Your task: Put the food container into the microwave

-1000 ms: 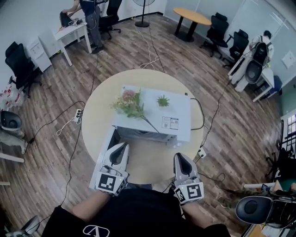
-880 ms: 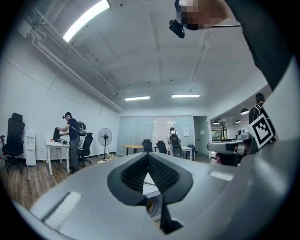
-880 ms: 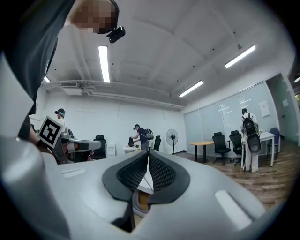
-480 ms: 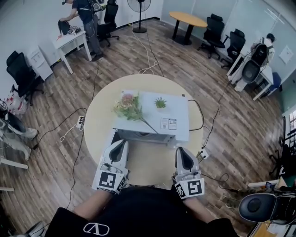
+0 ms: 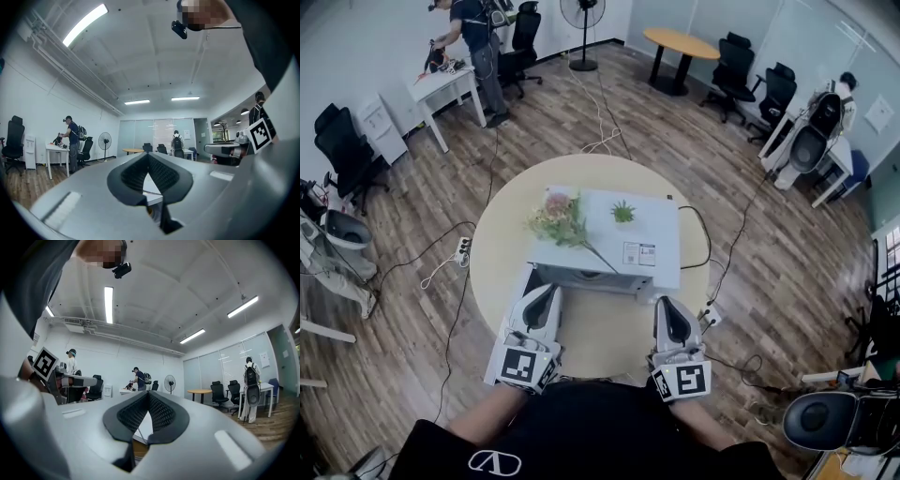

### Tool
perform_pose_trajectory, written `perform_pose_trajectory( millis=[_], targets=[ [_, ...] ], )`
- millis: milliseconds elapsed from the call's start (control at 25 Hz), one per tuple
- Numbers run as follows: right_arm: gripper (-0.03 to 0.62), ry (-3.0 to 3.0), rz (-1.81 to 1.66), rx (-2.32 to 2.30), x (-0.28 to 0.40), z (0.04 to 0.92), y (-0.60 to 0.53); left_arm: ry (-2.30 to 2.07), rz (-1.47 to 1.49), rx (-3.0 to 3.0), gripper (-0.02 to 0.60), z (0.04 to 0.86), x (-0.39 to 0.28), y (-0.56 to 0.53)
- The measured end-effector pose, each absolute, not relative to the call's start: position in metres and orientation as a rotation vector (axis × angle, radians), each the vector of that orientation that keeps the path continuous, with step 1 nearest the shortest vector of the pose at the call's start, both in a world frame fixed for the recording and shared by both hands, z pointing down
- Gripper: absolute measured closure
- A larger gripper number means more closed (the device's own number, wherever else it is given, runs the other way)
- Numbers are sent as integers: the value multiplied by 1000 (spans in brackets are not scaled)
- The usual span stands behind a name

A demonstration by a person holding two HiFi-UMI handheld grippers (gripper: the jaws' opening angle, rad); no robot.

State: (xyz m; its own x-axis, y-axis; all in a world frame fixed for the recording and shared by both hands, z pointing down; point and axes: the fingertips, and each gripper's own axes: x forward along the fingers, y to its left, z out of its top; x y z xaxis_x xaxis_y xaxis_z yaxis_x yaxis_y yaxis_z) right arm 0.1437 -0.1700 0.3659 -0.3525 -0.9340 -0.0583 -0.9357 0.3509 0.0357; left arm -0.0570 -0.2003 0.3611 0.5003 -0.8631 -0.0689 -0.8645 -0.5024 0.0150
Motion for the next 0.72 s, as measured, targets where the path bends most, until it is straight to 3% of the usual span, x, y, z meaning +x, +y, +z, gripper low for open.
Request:
perform_pose_trajectory(
  millis=[720],
  targets=[
    [588, 2602, 144, -1778, 135, 366, -170, 1542, 91, -2730, 581, 368, -57, -198]
  ],
)
